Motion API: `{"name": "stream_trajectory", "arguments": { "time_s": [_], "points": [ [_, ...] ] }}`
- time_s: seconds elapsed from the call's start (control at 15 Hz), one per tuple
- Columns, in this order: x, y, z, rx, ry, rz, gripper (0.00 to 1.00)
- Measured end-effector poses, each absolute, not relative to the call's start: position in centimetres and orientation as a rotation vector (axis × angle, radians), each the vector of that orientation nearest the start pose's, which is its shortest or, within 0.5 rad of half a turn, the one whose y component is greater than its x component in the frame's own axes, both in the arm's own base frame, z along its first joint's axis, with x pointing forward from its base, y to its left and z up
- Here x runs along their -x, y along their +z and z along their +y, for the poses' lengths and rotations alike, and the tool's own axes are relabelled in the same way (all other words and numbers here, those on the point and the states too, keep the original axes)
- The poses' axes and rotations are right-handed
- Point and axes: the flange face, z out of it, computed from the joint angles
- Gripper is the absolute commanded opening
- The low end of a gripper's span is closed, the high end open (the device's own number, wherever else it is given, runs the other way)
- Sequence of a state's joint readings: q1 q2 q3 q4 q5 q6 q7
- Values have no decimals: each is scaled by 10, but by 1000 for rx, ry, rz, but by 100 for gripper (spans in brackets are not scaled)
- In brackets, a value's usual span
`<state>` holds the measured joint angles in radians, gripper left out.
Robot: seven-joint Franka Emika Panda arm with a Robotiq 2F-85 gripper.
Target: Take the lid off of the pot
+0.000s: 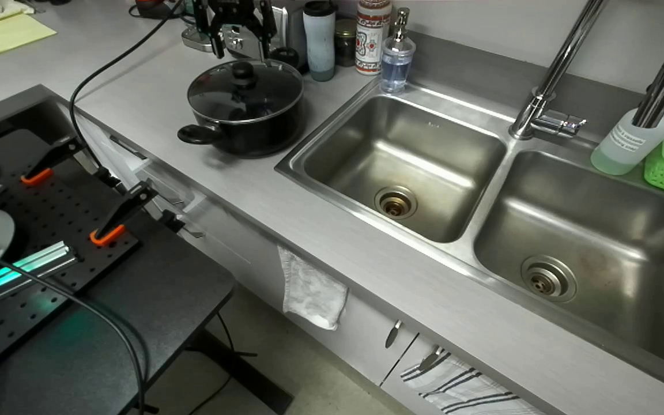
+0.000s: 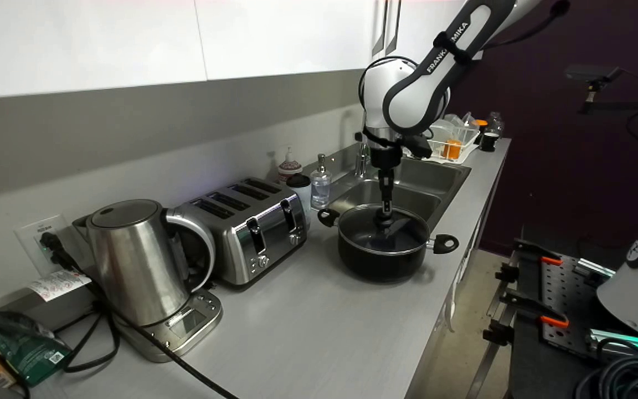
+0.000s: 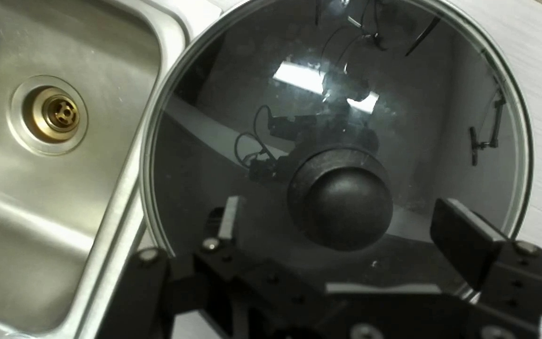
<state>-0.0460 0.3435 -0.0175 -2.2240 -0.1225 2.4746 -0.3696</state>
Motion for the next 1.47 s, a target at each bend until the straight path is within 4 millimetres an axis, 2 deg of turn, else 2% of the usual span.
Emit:
{"name": "stream_trajectory", "arguments": {
  "time_s": [0.53,0.6,0.8,1.07,1.13,1.47],
  "points": [
    [-546,195,-31,3120,203,-664,100],
    [-546,193,-31,3119,206,-667,81],
    [-546,191,-30,3119,212,-675,60],
    [-546,190,-27,3115,216,-688,28],
    [-546,190,-26,3114,216,-692,25],
    [-547,190,-25,3113,219,-693,25]
  ]
}}
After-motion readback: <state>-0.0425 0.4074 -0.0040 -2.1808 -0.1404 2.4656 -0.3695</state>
